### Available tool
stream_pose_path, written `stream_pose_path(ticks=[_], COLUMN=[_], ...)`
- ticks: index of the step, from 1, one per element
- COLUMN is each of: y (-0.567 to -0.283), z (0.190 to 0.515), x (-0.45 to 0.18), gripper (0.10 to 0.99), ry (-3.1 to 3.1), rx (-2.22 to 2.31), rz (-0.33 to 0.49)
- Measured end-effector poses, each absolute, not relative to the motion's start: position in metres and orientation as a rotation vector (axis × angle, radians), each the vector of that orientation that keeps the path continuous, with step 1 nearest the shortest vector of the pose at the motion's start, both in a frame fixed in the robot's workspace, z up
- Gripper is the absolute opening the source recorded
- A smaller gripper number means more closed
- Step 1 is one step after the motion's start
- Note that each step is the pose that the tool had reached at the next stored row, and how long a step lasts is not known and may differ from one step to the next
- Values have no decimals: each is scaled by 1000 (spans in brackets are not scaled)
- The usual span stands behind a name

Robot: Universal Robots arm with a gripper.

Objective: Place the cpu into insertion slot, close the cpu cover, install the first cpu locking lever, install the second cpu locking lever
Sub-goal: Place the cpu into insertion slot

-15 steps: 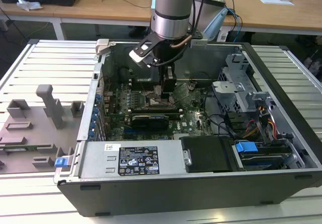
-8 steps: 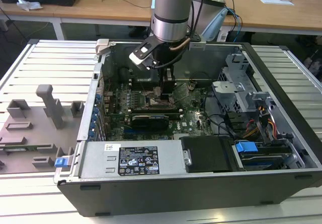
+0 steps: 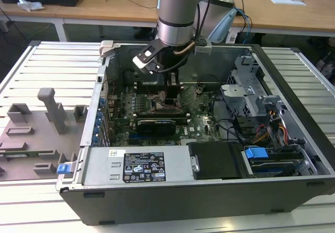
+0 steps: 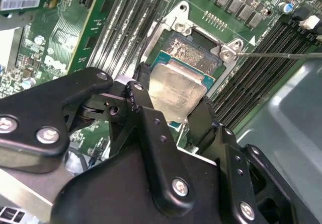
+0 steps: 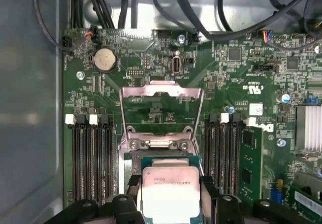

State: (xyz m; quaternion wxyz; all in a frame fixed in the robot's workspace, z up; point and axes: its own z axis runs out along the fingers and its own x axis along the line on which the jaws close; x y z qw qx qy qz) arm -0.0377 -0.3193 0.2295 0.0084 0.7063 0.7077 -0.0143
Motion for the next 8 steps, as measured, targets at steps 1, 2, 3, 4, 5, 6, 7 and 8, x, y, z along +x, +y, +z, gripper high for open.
stream_pose_path(ticks=[1, 2, 3, 4, 5, 6, 7, 8], y=[-319, -318, -318, -318, -317, -317, -317, -316], z=[228, 225, 224, 222, 221, 219, 217, 216], x=[-39, -40, -40, -40, -40, -40, -40, -40], gripper=[545, 545, 545, 545, 545, 545, 545, 545], ry=[2212, 2212, 2212, 2212, 2213, 2213, 2213, 2213], rx=[2207, 2208, 2208, 2209, 2209, 2210, 2210, 2211], rz=[-44, -44, -43, -42, -41, -41, -40, -40])
